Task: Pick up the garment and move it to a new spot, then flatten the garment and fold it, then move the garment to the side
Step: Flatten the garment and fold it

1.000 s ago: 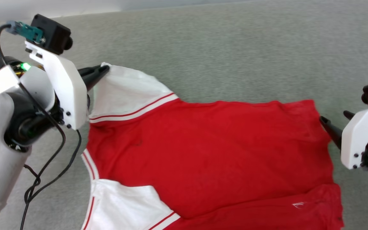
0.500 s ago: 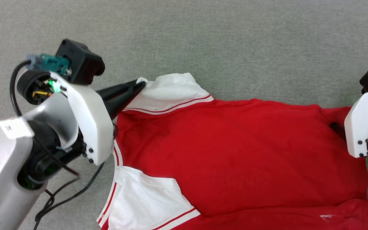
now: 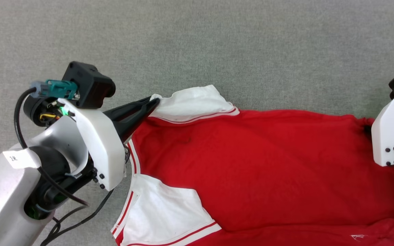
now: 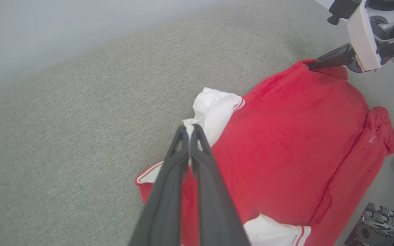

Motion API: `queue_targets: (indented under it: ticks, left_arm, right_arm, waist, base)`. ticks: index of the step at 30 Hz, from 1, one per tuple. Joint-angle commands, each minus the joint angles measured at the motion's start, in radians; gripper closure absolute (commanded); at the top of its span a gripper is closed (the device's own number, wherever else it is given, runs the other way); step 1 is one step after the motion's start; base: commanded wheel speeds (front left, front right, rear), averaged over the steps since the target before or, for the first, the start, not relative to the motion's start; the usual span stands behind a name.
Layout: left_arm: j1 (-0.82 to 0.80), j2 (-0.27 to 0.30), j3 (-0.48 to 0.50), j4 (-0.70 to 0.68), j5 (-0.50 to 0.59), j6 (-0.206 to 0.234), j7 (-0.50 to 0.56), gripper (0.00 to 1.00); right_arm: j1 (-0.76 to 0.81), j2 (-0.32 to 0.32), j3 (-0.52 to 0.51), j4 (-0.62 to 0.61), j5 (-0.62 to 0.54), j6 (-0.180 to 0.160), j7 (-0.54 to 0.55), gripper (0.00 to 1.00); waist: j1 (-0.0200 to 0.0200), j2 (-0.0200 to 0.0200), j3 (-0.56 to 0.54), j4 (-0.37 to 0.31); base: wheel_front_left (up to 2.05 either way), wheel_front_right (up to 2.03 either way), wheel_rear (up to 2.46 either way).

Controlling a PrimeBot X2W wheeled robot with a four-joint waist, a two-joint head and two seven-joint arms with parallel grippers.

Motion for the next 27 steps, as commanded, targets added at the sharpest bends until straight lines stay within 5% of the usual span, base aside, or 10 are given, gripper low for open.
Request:
queue_targets:
  ticks: [1,12,27]
  left_arm:
    - [0.027,-0.001,0.003,0.015,0.006,0.009,-0.02,1.0]
    - [0.19,0.021,0.041,0.043,-0.027,0.058,-0.104,1.0]
    - [0.516,0.062,0.035,0.0,-0.093,0.149,-0.158,1.0]
  right_arm:
    - [0.029,0.012,-0.004,0.024,0.005,0.0,-0.034,1.0]
    - [0.11,0.008,-0.053,-0.044,0.058,0.0,-0.18,1.0]
    - [0.486,0.062,-0.195,-0.273,0.159,0.0,-0.269,1.0]
  waist:
    - [0.0001,0.0,-0.026,-0.004]
    - [0.0001,0.0,-0.184,-0.041]
    - [0.0001,0.0,-0.323,-0.036]
  base:
    - [0.0,0.0,0.0]
    - [0.0,0.0,0.0]
    - [0.0,0.0,0.0]
